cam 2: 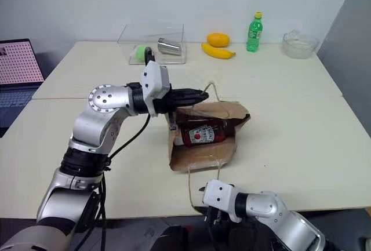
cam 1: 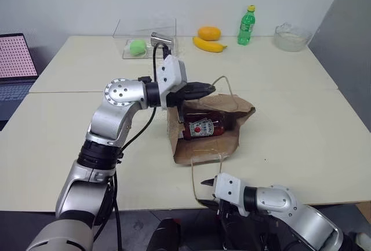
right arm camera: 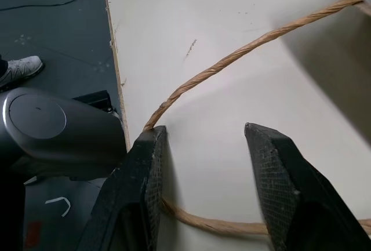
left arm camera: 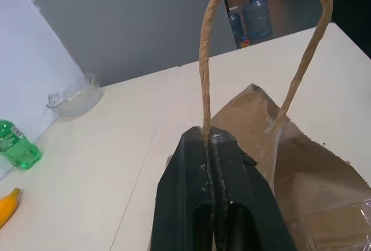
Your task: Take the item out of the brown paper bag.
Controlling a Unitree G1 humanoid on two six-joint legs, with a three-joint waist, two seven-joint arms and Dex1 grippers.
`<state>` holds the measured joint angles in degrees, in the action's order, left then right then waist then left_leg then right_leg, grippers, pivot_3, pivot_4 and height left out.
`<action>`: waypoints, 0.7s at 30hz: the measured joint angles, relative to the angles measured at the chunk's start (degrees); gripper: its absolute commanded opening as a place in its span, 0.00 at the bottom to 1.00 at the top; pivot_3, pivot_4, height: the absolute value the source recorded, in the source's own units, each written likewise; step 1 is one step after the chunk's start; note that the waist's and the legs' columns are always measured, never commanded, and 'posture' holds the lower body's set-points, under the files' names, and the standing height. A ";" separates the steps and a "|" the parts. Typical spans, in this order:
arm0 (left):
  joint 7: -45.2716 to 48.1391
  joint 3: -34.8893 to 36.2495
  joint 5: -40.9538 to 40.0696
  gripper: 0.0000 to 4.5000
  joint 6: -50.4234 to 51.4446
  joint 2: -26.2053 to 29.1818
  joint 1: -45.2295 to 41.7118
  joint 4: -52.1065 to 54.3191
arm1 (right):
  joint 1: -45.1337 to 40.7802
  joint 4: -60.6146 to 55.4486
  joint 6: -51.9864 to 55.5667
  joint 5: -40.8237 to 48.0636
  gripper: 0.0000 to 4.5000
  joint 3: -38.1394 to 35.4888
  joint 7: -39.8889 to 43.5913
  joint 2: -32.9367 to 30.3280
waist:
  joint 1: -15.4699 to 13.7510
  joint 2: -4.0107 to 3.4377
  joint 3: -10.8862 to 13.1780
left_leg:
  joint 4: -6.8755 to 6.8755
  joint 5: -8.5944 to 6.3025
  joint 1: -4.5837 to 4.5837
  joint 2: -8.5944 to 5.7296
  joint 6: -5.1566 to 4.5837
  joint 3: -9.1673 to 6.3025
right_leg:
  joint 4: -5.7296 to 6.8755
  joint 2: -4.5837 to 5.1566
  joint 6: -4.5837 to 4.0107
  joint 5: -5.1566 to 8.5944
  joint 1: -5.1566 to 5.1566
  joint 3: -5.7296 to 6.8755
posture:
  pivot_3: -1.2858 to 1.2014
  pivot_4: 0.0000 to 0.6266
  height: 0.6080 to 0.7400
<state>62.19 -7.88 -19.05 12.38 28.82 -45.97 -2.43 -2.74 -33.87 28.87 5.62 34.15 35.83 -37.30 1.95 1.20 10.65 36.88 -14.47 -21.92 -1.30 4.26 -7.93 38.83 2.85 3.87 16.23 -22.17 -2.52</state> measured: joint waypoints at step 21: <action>6.32 1.19 -3.48 0.00 6.40 2.25 -0.56 1.42 | 1.82 -1.86 -0.30 1.71 0.99 -10.56 1.67 -0.10 | 0.01 0.00 0.01 | -0.02 -0.01 -0.05 -0.01 0.01 -0.01 | 0.02 0.00 -0.02 -0.01 -0.05 -0.01 | 0.52 0.24 1.00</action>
<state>68.51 -6.70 -22.53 18.78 31.08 -46.53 -1.01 -0.92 -35.73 28.57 7.32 23.60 37.49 -37.40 1.96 1.20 10.66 36.86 -14.47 -21.97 -1.31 4.27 -7.94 38.84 2.86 3.86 16.21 -22.22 -2.53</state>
